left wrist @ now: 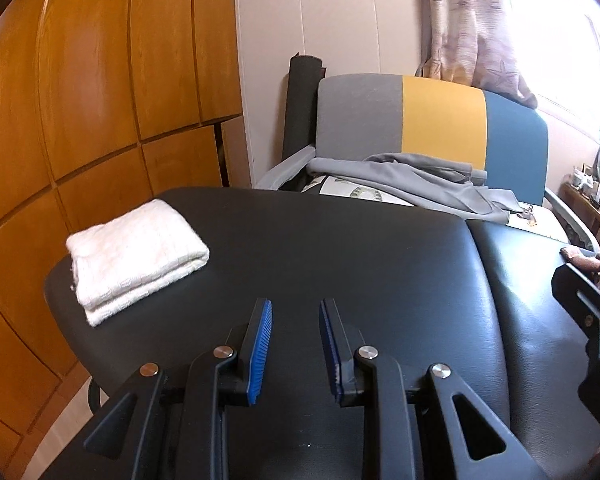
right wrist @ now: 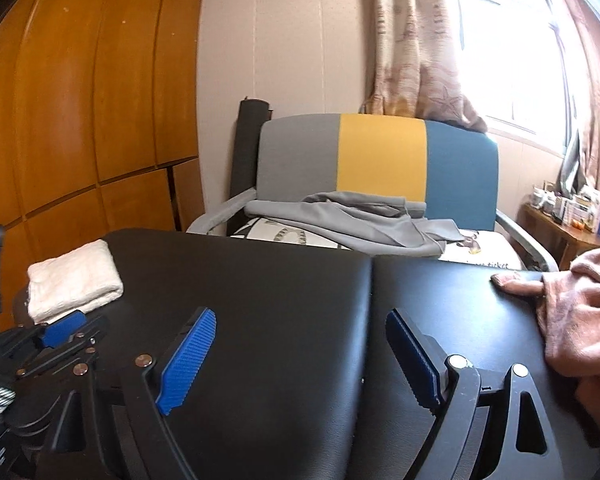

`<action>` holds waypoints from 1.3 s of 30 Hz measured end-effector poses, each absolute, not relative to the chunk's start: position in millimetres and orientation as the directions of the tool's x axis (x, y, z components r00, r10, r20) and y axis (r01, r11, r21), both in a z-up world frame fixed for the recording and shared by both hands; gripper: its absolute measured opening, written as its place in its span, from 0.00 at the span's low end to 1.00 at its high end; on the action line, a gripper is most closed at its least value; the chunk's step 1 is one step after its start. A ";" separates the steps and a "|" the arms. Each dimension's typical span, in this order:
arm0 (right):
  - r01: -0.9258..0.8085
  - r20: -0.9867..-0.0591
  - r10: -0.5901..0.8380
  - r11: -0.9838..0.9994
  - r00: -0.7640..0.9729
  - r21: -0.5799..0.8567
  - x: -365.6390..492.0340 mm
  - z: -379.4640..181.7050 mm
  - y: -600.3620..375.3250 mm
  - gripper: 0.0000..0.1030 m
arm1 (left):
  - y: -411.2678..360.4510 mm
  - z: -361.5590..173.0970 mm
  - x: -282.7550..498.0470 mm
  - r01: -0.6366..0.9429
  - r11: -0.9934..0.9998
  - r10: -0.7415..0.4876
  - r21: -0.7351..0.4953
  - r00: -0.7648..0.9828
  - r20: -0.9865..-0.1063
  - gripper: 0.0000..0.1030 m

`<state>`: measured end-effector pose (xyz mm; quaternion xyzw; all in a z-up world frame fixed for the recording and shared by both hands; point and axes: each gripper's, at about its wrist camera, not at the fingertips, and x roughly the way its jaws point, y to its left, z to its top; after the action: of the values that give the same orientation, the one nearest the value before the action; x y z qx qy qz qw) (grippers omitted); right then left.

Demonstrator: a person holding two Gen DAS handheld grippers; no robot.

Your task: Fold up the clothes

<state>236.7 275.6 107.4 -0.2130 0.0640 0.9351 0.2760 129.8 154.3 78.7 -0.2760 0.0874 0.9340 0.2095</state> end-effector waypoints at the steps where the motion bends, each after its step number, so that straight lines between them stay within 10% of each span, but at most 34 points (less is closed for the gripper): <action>1: -0.548 -0.436 0.492 -0.836 -0.754 0.005 237.1 106.9 277.3 0.86 | 155.6 79.1 130.6 -0.441 -0.896 0.343 0.050 -0.760 -0.552 0.24; 39: -0.873 -0.384 0.799 -0.485 -0.463 0.046 357.5 121.0 404.6 0.90 | 317.2 101.2 236.8 -0.783 -0.613 0.605 0.110 -0.554 -0.571 0.30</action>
<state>357.5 404.6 121.0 -0.1574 0.1186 0.8471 0.4935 236.8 317.2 101.2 -0.2476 0.1791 0.8632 0.4019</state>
